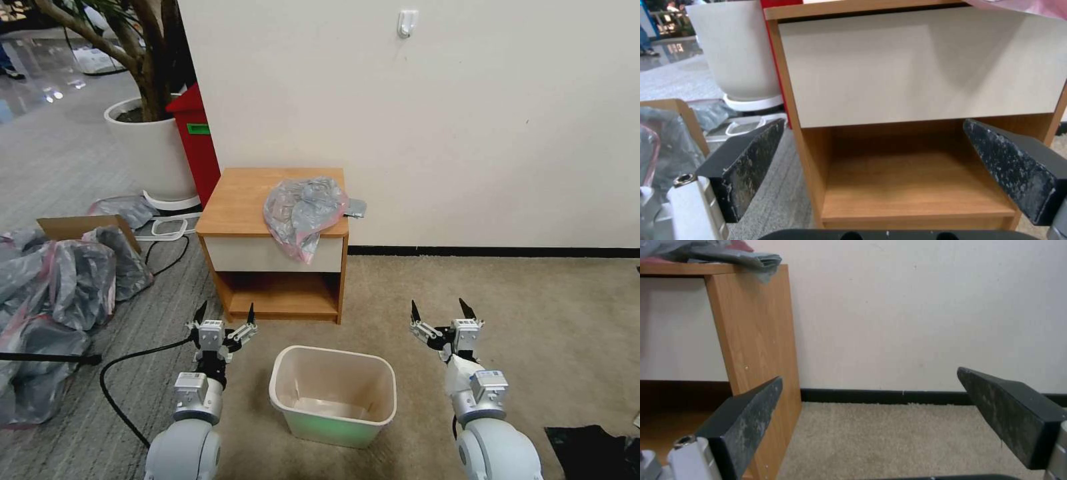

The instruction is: Pick up the garbage bag from the table and place it over the trash can.

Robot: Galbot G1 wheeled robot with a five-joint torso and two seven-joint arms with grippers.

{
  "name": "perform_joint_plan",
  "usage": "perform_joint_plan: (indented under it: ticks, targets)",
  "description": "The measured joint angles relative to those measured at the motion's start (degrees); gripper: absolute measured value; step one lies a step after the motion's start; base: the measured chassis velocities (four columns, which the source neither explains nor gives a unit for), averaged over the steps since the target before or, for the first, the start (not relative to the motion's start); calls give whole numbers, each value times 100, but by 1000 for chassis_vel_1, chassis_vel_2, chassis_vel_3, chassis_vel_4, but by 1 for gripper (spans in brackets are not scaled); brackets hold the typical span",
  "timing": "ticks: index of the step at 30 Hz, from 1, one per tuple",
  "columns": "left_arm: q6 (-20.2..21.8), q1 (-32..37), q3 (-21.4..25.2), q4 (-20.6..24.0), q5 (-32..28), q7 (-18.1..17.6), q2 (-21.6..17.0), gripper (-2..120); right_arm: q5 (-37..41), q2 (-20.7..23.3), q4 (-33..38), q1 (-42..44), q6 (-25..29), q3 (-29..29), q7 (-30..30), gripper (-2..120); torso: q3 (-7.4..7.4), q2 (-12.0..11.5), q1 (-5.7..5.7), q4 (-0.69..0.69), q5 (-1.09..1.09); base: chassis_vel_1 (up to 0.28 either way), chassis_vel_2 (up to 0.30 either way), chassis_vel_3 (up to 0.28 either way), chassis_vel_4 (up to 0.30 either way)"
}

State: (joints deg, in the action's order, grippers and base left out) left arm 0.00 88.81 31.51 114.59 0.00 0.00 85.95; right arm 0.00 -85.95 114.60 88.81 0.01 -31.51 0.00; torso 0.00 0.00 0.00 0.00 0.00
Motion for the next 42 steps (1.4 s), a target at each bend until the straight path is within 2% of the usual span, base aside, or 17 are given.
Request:
perform_joint_plan:
  ticks: [18,22,25,27,30,32,33,35,36,37,42]
  targets:
    - [3,20,8,35,-10,0,-3,100,40,-4,106,31,-38,1,14,100,0,0,0,0,1,0,0,0,0]
    - [108,227,92,337,-167,-47,-48,100,230,-37,602,179,-210,10,128,100,0,0,0,0,-1,0,0,0,0]
    - [351,662,271,973,-507,-185,-149,100,527,-90,1355,407,-487,38,294,100,0,0,0,1,0,0,0,0,0]
    - [409,776,316,1137,-597,-221,-174,100,591,-101,1519,458,-548,43,331,100,0,0,0,1,0,0,0,0,0]
    - [630,1177,477,1718,-908,-346,-265,100,732,-173,2023,681,-694,52,408,100,0,0,0,1,-2,0,0,0,0]
    - [758,1412,576,2064,-1097,-422,-318,100,680,-195,2080,789,-684,62,395,100,-1,0,0,0,1,0,0,0,0]
    - [758,1412,576,2064,-1097,-422,-318,100,680,-195,2080,789,-684,62,395,100,-1,0,0,0,1,0,0,0,0]
    - [928,1723,702,2515,-1335,-520,-389,100,643,-187,2121,868,-665,82,384,100,0,0,0,1,0,0,0,0,0]
    - [928,1723,702,2515,-1335,-520,-389,100,643,-187,2121,868,-665,82,384,100,0,0,0,1,0,0,0,0,0]
    - [1014,1882,768,2743,-1462,-568,-426,100,633,-181,2125,889,-661,83,381,100,-1,0,0,0,0,0,0,0,0]
    - [1223,2263,923,2922,-1756,-688,-511,100,616,-180,2128,923,-648,75,378,100,-1,0,0,1,-1,0,0,0,0]
